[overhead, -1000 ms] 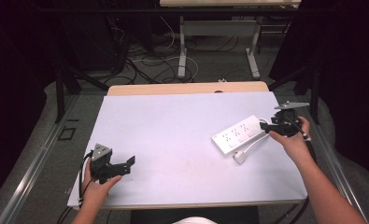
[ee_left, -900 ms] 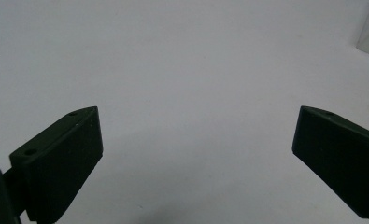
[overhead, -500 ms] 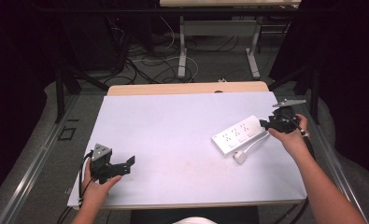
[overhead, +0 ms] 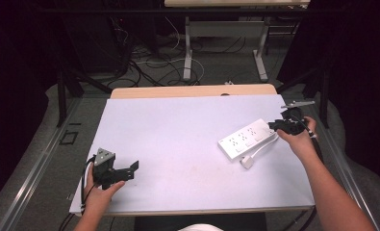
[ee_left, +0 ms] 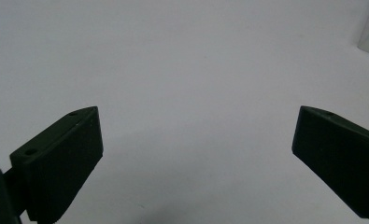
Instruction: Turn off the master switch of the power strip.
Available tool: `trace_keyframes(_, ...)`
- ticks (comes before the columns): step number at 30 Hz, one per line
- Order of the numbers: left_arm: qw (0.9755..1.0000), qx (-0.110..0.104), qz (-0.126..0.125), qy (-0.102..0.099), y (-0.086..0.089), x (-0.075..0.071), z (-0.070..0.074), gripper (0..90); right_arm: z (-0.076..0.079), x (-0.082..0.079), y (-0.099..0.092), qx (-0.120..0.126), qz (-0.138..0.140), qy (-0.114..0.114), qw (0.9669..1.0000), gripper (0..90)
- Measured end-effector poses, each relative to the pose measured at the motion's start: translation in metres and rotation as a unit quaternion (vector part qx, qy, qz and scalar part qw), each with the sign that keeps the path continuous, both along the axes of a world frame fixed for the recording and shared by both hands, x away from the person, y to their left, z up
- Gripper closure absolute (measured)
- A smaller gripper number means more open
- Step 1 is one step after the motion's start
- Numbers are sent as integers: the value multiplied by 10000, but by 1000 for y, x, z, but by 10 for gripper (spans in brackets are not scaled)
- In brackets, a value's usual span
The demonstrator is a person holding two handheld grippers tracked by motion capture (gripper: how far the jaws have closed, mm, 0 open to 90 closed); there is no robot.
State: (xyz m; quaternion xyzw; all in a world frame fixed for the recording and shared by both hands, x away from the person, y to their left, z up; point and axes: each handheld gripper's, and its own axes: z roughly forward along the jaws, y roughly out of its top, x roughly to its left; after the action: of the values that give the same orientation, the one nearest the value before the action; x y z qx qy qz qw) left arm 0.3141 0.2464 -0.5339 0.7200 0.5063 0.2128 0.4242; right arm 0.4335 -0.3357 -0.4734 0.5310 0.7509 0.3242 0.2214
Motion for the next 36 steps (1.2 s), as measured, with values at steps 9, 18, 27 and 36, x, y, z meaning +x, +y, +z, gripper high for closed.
trace_keyframes(9, 10000, -3, -2, 4, 0, 0, 0, 20, -5, 8, -1, -52, -137, 188, 9997, 753)
trace_keyframes(18, 10000, -5, 6, 4, 0, 0, 0, 21, -11, 14, -5, -17, -236, 335, 9992, 834)
trace_keyframes(27, 10000, 12, 11, 27, 1, 1, -1, 24, -18, 22, -2, -97, -247, 560, 9981, 900)
trace_keyframes(36, 10000, -5, 20, 21, 0, 1, -1, 24, -24, 27, -5, -135, -267, 755, 9967, 900)
